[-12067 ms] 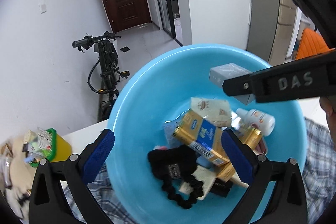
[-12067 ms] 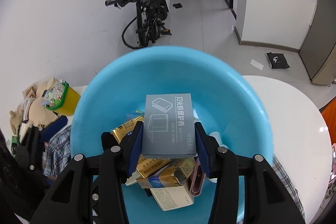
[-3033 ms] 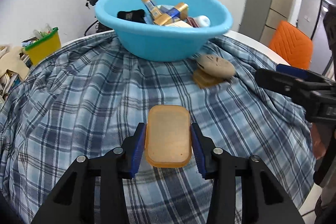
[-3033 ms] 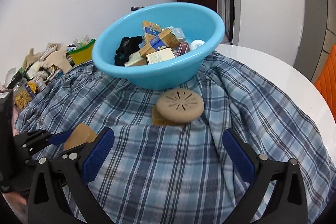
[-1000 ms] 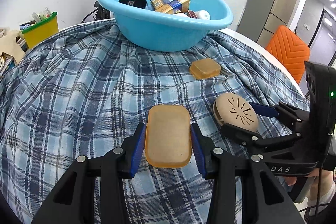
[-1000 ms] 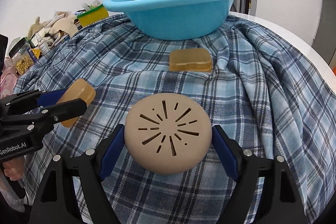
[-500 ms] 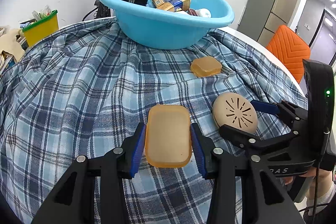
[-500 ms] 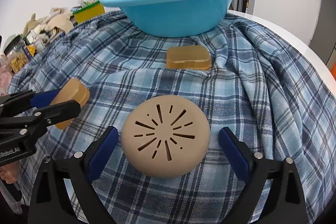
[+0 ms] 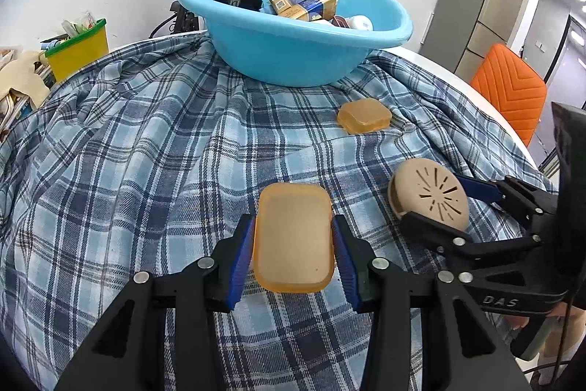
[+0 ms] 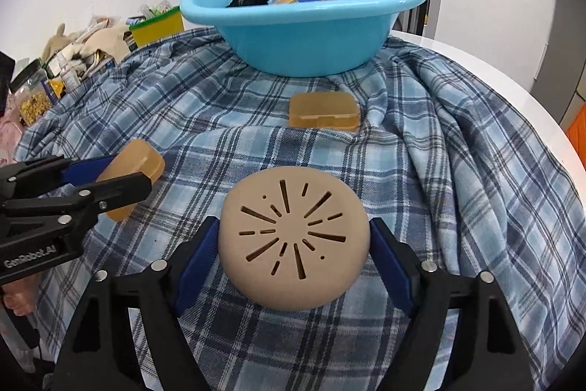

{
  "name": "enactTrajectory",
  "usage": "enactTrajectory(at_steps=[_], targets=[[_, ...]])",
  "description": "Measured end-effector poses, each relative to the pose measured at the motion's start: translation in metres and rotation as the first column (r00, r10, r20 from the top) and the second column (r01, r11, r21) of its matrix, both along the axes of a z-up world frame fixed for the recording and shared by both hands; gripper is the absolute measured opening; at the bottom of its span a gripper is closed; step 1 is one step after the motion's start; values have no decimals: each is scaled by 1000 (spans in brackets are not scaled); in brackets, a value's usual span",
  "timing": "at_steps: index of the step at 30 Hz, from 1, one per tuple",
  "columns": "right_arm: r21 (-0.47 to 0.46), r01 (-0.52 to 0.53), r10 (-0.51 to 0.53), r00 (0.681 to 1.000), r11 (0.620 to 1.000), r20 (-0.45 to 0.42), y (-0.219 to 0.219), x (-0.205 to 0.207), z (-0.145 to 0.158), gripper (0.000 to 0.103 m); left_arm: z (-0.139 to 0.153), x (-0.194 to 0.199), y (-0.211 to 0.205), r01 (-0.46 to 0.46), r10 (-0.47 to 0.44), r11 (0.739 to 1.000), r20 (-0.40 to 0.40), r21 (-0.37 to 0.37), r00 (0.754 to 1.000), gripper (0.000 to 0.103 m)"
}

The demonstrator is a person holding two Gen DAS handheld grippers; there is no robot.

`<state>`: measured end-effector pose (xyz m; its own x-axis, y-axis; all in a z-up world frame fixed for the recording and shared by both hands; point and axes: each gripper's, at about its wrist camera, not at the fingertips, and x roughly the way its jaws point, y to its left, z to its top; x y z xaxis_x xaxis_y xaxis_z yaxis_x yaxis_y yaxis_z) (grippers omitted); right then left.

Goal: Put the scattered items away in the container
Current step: 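Lift and carry the amber soap and beige soap dish toward the basin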

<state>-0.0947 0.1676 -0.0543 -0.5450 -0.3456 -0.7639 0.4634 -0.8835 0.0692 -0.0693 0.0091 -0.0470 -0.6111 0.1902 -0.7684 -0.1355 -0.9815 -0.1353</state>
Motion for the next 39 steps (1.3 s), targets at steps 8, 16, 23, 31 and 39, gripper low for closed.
enactTrajectory(at_steps=[8,16,23,31,39], targets=[[-14,13,-13,1000,1000,-12,5,9,6,79,-1,4,1,-5,5,1000,9,-4,1000,45],[-34,27,-28,999,999,-37,8,8,21,79,13,4,2,-18,18,1000,-20,-15,1000,45],[-48,13,-18,993,999,-118,2,5,59,79,47,-6,5,-7,3,999,-85,-45,996,45],[-68,2,-19,969,998,-245,-4,6,117,79,107,-20,9,-3,-8,999,-199,-54,980,45],[-118,10,-58,912,993,-406,-5,15,189,79,168,-20,8,-36,16,998,-333,-54,943,45]])
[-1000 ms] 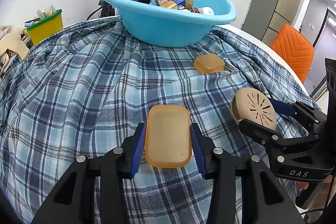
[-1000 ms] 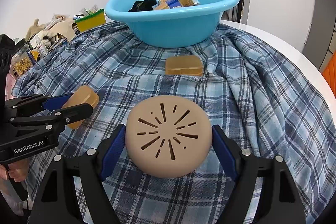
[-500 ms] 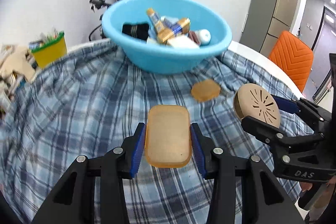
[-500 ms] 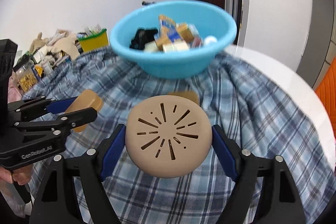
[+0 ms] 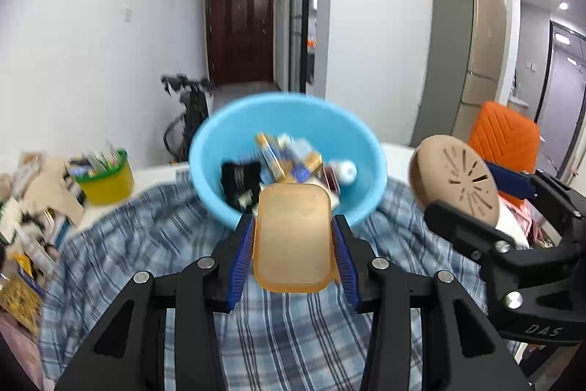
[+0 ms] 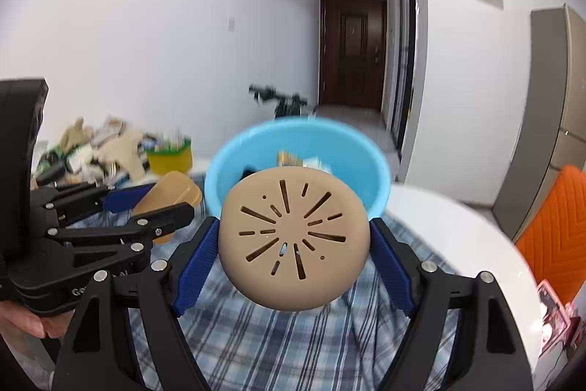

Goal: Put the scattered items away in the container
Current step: 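Lift and carry the amber soap and beige soap dish toward the basin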

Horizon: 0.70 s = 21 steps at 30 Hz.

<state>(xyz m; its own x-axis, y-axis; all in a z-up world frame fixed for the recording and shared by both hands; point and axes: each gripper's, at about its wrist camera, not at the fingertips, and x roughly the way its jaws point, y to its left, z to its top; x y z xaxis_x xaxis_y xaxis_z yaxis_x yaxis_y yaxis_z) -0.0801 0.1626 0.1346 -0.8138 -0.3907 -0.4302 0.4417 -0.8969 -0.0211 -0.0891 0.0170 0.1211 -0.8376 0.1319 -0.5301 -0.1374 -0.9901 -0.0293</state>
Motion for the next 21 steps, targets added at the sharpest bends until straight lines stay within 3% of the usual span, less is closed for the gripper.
enactTrajectory(at_steps=[6,14,21], targets=[[-33,17,-19,997,999,-81,2,8,32,79,36,5,-8,-16,18,1000,-80,24,997,45],[-29,34,-37,991,999,-129,2,14,50,79,75,17,-8,-12,11,1000,-152,-2,988,45],[-36,35,-40,988,999,-146,4,19,56,79,78,20,-10,6,-3,1000,-127,23,992,45]])
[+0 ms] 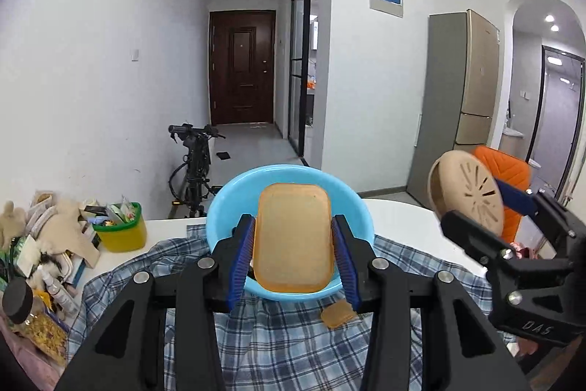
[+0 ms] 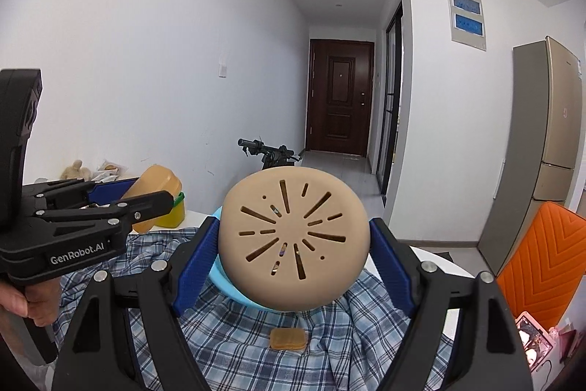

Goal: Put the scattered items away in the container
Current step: 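Lift and carry the amber soap and beige soap dish toward the basin, then lower both grippers with the soap and soap dish into the basin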

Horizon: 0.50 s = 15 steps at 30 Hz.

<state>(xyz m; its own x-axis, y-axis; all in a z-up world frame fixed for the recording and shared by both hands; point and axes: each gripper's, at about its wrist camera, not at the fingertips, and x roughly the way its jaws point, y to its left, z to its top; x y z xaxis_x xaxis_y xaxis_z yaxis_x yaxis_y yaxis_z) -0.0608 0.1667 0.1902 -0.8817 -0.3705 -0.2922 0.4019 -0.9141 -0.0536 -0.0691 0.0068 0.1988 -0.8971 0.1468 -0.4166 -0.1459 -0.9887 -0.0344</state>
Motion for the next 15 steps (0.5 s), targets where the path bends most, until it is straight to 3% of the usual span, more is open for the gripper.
enactTrajectory(at_steps=[9,15], targets=[[-5,-12,12,1000,1000,17,-2,-15,-1,79,1,-6,-3,-3,3,1000,-26,2,1000,45],[-22,-12,13,999,1000,31,-2,-41,-1,79,-2,-40,-5,20,-21,999,4,33,1000,45]])
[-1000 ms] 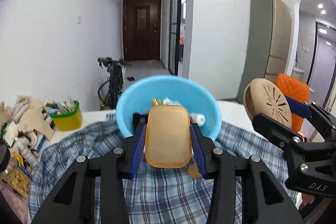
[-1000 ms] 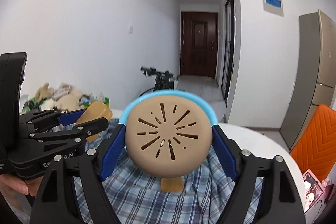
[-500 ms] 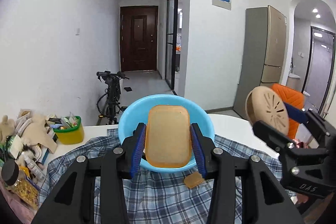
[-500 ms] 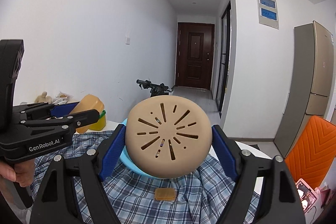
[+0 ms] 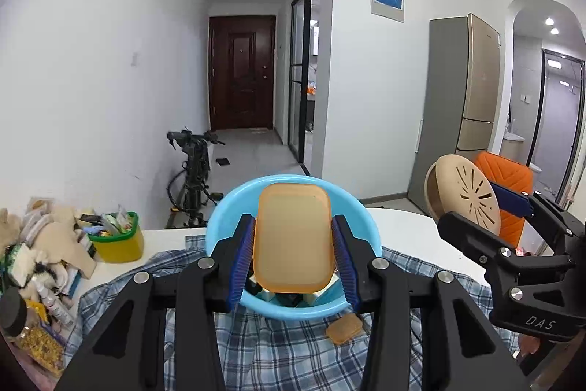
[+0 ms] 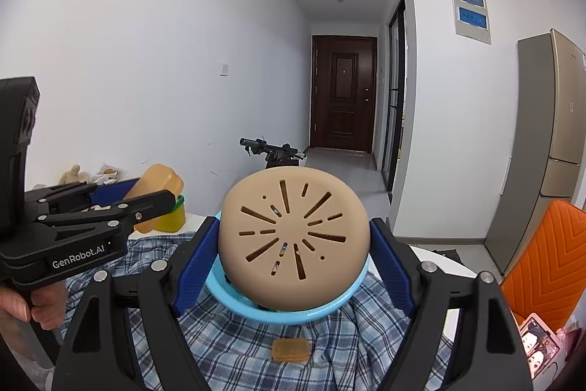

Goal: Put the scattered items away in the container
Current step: 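Lower both grippers with the soap and soap dish into the basin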

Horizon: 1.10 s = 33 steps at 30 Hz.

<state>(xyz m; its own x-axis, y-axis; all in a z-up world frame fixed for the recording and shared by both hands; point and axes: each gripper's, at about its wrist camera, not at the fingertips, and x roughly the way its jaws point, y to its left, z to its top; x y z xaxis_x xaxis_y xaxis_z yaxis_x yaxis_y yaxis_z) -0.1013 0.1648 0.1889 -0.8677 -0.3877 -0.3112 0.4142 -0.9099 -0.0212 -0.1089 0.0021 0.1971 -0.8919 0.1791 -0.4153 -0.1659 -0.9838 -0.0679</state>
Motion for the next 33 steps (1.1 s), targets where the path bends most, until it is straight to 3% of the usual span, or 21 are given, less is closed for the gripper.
enactTrajectory(at_steps=[4,9,13,21,25,33], targets=[[7,16,-16,1000,1000,17,0,-23,-1,79,-4,-33,-3,40,-43,998,56,52,998,45],[-11,0,1,999,1000,41,-3,-53,-2,79,-6,-76,-4,30,-32,999,54,33,998,45],[-12,-10,11,998,1000,58,-8,-83,-4,79,-12,-114,-12,-4,2,1000,57,26,998,45],[-44,9,-3,991,999,136,-16,-144,-8,79,-18,-170,-25,-47,43,995,46,90,998,45],[-23,24,-20,987,999,158,-19,-170,-8,79,-23,-200,-35,-88,79,990,78,114,994,45],[-28,47,-41,980,998,197,-27,-208,-12,79,-29,-252,-40,-154,148,987,135,42,980,45]])
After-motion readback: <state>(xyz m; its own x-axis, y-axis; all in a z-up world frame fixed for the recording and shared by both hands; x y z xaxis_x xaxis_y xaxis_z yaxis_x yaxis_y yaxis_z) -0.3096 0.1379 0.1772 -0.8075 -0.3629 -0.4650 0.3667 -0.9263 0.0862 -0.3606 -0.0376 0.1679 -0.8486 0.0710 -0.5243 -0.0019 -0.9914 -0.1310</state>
